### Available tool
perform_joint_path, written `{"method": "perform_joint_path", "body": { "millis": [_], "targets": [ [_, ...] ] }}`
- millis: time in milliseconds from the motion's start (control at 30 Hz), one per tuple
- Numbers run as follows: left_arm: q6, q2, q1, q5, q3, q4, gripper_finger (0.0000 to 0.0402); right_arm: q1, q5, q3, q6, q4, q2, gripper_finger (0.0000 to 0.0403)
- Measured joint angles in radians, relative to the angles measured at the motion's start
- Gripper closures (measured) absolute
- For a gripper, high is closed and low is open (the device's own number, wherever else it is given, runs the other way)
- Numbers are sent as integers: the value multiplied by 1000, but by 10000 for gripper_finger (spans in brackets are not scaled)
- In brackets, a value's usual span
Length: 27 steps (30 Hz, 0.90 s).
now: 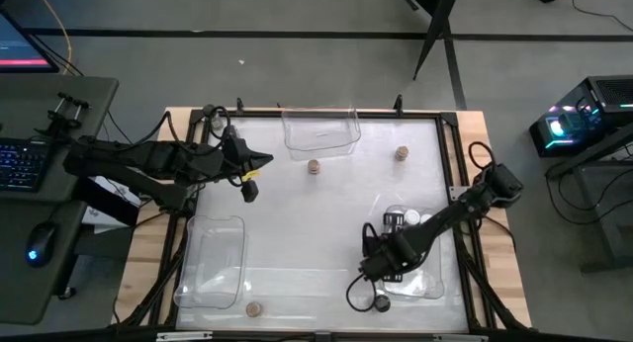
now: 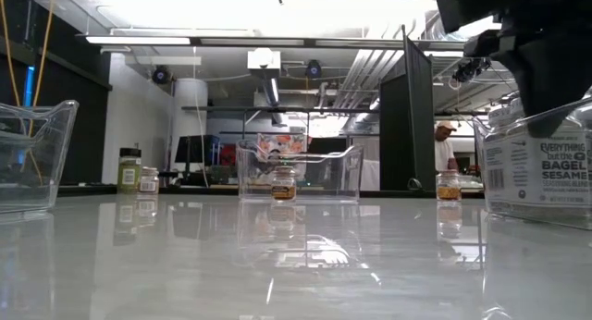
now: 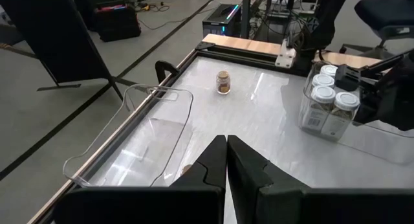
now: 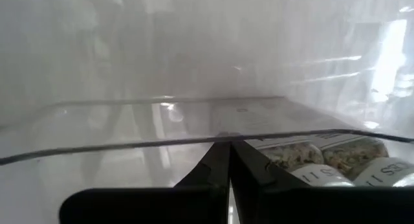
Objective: Sort spices by type
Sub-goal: Put the white seasoning bottle into the bottom right transparent bin, then put the brown seasoning bottle into the top transparent bin
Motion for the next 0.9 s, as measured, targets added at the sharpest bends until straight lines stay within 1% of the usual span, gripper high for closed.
{"method": "perform_joint_path", "body": {
  "millis": [167, 300, 400, 467, 500, 567, 633, 700, 800, 900],
  "targets": [
    [0, -5, 0, 0, 0, -2, 402, 18, -36, 47, 9, -10, -67, 402],
    [0, -9, 0, 0, 1, -2, 402, 29, -37, 93, 74, -36, -153, 402],
    [-11, -14, 0, 22, 1, -1, 402, 15, 37, 101, 190, -37, -233, 402],
    [-38, -14, 0, 51, 1, -2, 401, -21, 130, 85, 271, -36, -285, 402],
    [-49, -13, 0, 60, 1, -5, 400, -51, 166, 75, 296, -37, -306, 402],
    [-51, -13, 0, 79, 1, -16, 394, -126, 206, 51, 311, -34, -345, 402],
    [-52, -13, 0, 84, 1, -47, 384, -222, 226, 17, 300, -30, -380, 401],
    [-52, -13, 0, 85, 1, -85, 372, -335, 227, -30, 289, -24, -417, 391],
    [-51, -13, 0, 86, 1, -122, 354, -537, 178, -124, 260, 17, -480, 357],
    [-51, -13, 1, 86, 1, -126, 338, -749, 135, -208, 264, 84, -537, 301]
  ]
}}
